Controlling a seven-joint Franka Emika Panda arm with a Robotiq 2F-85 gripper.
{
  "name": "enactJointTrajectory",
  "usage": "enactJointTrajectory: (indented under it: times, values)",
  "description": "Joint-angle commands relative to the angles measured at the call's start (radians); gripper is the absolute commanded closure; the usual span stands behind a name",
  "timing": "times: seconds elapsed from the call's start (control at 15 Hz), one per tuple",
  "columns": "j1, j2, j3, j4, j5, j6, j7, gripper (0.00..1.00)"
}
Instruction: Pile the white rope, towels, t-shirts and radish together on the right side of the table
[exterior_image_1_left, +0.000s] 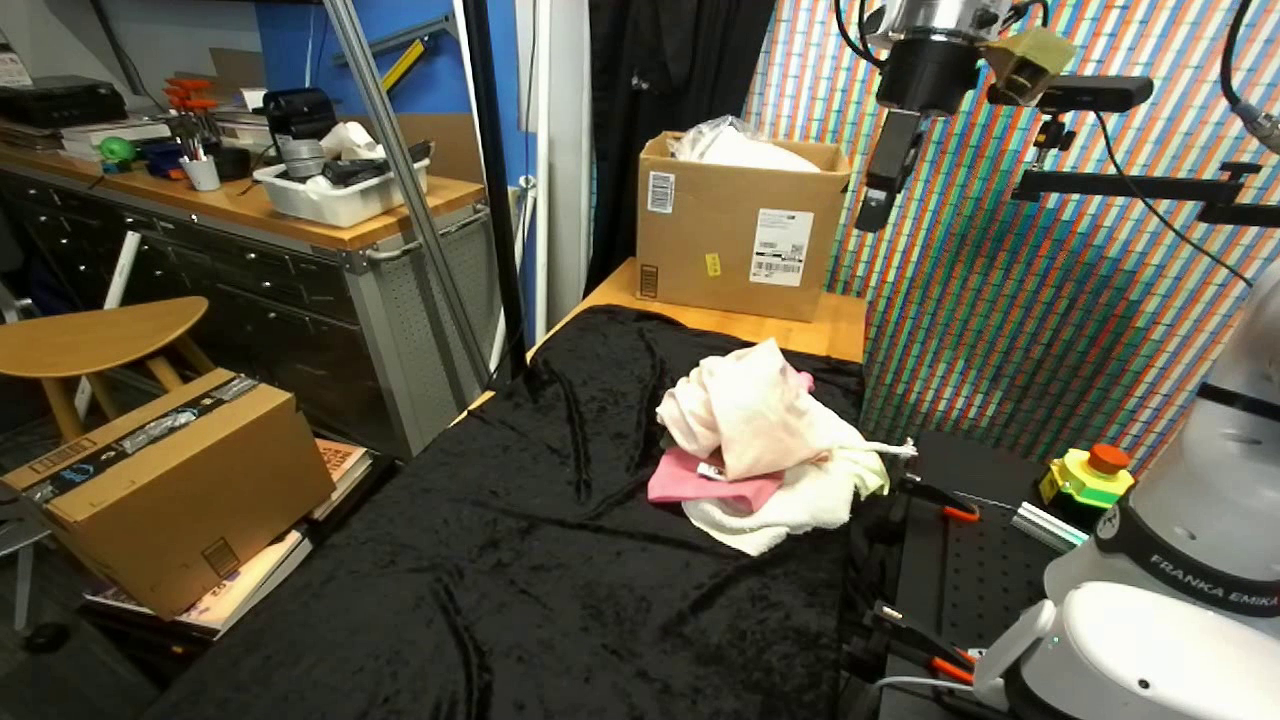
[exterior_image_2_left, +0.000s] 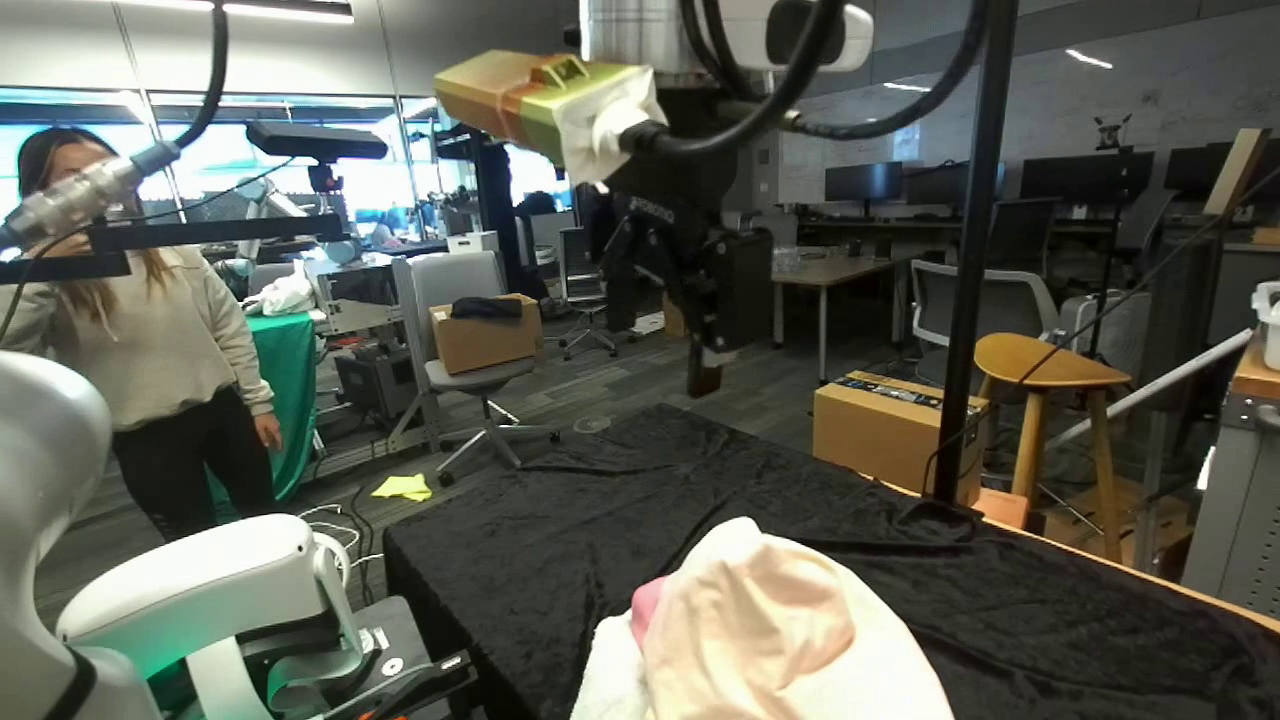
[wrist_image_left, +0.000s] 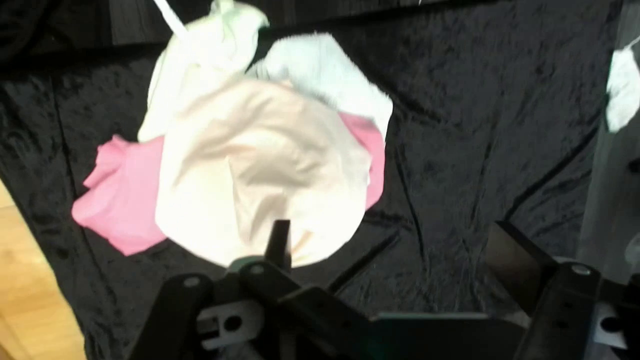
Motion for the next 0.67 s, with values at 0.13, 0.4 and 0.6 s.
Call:
enactJointTrajectory:
  times: [0.13, 0.4, 0.6]
  values:
    - [0.054, -0.133, 0.073, -0.046, -0.060, -0.233, -0.008, 0.00]
    - [0.102, -0.248, 0.140, -0.122, -0.066, -0.216, 0.014, 0.00]
    - [0.131, -0.317, 0.178, -0.170, -0.060, -0.180, 0.041, 0.00]
